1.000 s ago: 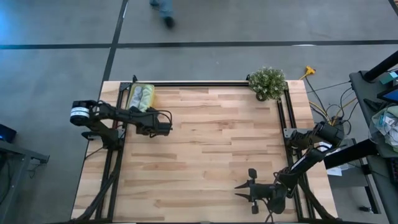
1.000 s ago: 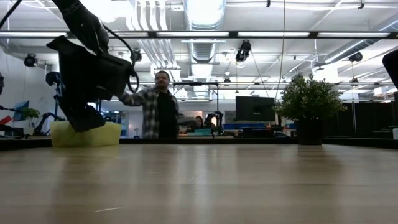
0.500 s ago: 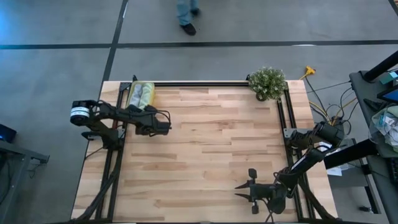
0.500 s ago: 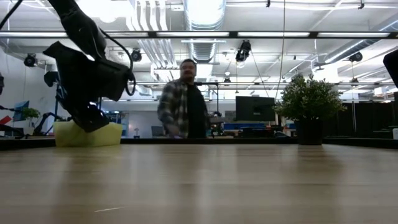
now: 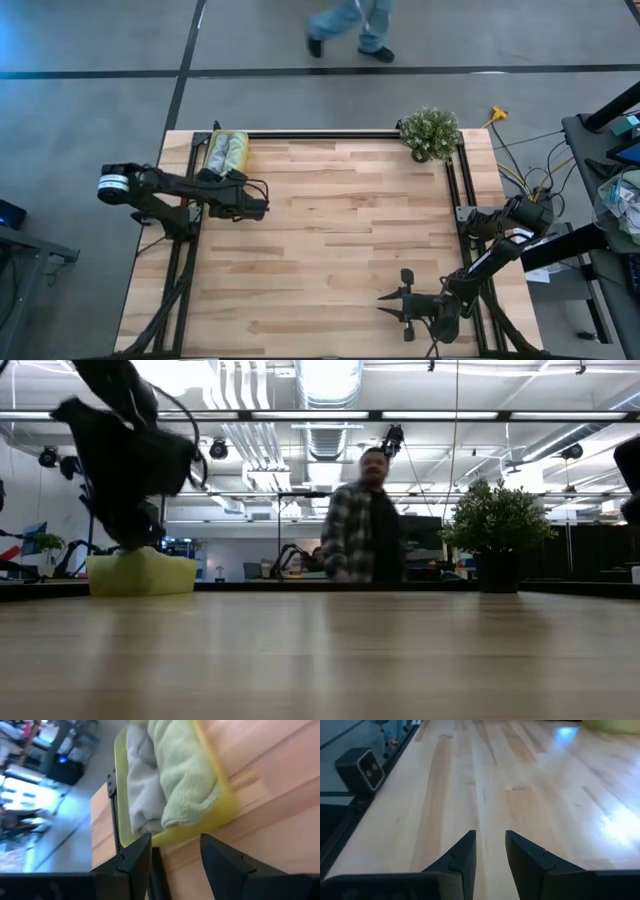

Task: Roll microfiber towels into tight, uniform cylinder then place into a basket
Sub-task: Adjust the yellow bin on the table, then return to Home Position

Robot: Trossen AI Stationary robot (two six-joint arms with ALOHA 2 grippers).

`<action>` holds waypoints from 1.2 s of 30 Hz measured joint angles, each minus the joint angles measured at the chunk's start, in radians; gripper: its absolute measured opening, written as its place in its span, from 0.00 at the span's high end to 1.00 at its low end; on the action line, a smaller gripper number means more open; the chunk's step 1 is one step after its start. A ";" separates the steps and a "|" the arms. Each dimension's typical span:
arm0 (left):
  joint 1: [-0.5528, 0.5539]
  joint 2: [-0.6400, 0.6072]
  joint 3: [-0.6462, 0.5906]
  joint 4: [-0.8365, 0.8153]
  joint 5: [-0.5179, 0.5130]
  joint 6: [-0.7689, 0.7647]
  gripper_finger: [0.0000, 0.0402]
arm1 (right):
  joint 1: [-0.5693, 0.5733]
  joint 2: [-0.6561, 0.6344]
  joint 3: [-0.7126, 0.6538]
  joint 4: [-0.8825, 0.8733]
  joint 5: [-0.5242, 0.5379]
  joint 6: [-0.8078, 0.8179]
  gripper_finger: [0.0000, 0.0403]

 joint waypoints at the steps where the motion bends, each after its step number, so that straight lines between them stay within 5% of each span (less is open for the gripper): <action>1: -0.016 -0.025 0.012 -0.015 0.001 -0.005 0.62 | -0.001 0.000 -0.001 -0.001 0.008 -0.001 0.75; 6: -0.143 -0.172 0.032 -0.004 0.003 -0.007 0.62 | -0.016 0.000 -0.001 -0.025 0.038 -0.002 0.75; 13: -0.453 -0.304 -0.045 0.234 -0.088 -0.029 0.64 | -0.100 -0.003 -0.006 -0.118 0.157 -0.002 0.80; 17: -0.609 -0.326 -0.086 0.339 -0.220 -0.030 0.73 | -0.192 -0.019 -0.022 -0.120 0.085 -0.044 0.94; 21: -0.677 -0.340 -0.130 0.410 -0.325 -0.030 0.89 | -0.284 -0.077 -0.056 -0.121 0.051 -0.120 0.97; 24: -0.682 -0.345 -0.161 0.452 -0.363 -0.028 0.98 | -0.366 -0.165 -0.091 -0.092 -0.062 -0.230 0.98; 30: -0.681 -0.340 -0.276 0.700 -0.392 0.150 1.00 | -0.570 -0.361 -0.203 0.169 -0.348 -0.478 0.98; 36: -0.673 -0.385 -0.467 1.335 -0.168 0.642 1.00 | -0.737 -0.459 -0.381 0.364 -0.578 -0.449 0.98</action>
